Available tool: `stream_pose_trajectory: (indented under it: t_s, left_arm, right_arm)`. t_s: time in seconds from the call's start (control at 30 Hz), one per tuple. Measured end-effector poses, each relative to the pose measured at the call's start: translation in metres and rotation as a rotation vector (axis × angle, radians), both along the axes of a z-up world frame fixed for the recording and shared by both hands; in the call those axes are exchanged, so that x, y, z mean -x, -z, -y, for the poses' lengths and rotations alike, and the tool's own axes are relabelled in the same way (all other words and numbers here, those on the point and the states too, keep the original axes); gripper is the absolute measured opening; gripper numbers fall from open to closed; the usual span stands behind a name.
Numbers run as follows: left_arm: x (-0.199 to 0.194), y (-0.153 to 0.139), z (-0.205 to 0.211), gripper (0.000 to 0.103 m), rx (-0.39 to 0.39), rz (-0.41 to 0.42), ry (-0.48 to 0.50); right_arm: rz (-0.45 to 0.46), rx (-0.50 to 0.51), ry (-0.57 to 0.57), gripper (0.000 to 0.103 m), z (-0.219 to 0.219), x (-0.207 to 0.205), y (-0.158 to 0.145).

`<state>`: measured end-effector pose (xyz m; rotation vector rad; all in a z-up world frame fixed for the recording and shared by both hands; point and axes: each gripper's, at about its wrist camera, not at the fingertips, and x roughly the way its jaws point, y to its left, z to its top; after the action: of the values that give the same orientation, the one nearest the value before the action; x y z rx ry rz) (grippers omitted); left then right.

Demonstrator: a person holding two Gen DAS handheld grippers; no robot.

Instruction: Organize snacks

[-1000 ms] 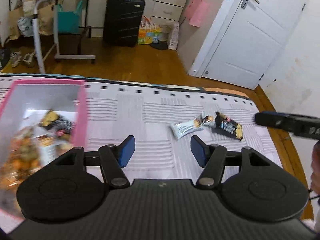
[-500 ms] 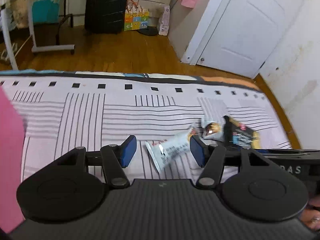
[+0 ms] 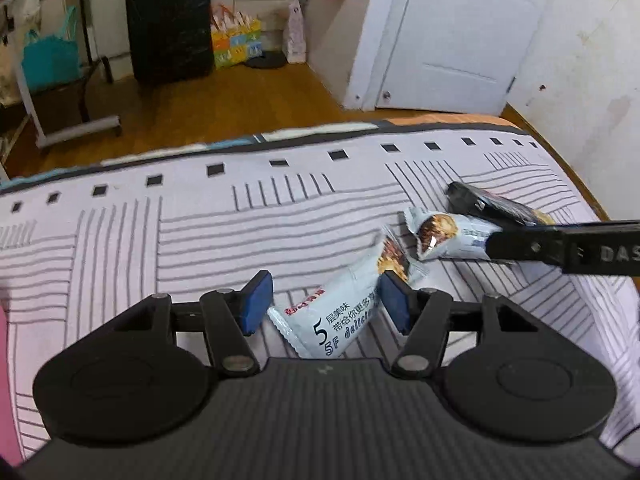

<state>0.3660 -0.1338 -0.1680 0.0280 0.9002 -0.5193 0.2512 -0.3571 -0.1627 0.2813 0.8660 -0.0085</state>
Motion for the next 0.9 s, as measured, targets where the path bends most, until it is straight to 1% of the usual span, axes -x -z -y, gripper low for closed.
stream_pose_trajectory:
  t_s: [0.13, 0.2, 0.23, 0.27, 0.3, 0.37, 0.4, 0.43, 0.47, 0.6, 0.7, 0.73, 0.77, 0.9]
  left_arm:
    - [-0.003, 0.003, 0.001, 0.059, -0.016, -0.089, 0.071]
    - [-0.001, 0.003, 0.001, 0.058, -0.023, -0.083, 0.071]
    - [0.000, 0.003, 0.002, 0.058, -0.020, -0.085, 0.074]
    - [0.000, 0.003, 0.001, 0.055, -0.011, -0.090, 0.072]
    - [0.001, 0.003, 0.001, 0.044, -0.004, -0.092, 0.067]
    - [0.000, 0.005, 0.001, 0.034, 0.000, -0.101, 0.077]
    - [0.000, 0.005, 0.001, 0.030, 0.005, -0.104, 0.079]
    - [0.000, 0.005, 0.001, 0.029, 0.005, -0.108, 0.078]
    - [0.000, 0.005, 0.002, 0.027, 0.008, -0.110, 0.083]
    - [-0.001, 0.005, 0.002, 0.027, 0.033, -0.130, 0.084]
    - [-0.004, 0.006, 0.000, 0.026, 0.056, -0.148, 0.070]
    - [-0.005, 0.006, -0.001, 0.026, 0.064, -0.156, 0.064]
    - [-0.006, 0.006, -0.002, 0.026, 0.070, -0.160, 0.059]
    - [-0.007, 0.006, -0.004, 0.026, 0.063, -0.154, 0.041]
  right_arm:
    - [0.044, 0.057, 0.002, 0.054, 0.002, -0.003, 0.003]
    - [0.066, 0.074, -0.016, 0.056, 0.002, -0.005, 0.005]
    - [0.077, 0.073, -0.026, 0.059, 0.002, -0.005, 0.007]
    - [0.094, 0.066, -0.029, 0.061, 0.002, -0.004, 0.009]
    - [0.104, 0.056, -0.031, 0.062, 0.003, -0.004, 0.012]
    - [0.103, 0.037, -0.042, 0.066, 0.004, -0.005, 0.018]
    - [0.107, 0.036, -0.051, 0.069, 0.004, -0.004, 0.021]
    - [0.109, 0.038, -0.064, 0.075, 0.003, -0.005, 0.023]
    - [0.111, 0.040, -0.077, 0.077, 0.002, -0.005, 0.024]
    - [0.130, 0.084, -0.104, 0.079, -0.005, -0.006, 0.027]
    - [0.160, 0.095, -0.136, 0.084, -0.008, -0.001, 0.032]
    - [0.161, 0.102, -0.144, 0.087, -0.007, -0.001, 0.035]
    - [0.150, 0.111, -0.149, 0.087, -0.008, -0.002, 0.038]
    - [0.142, 0.203, -0.180, 0.089, -0.020, -0.004, 0.038]
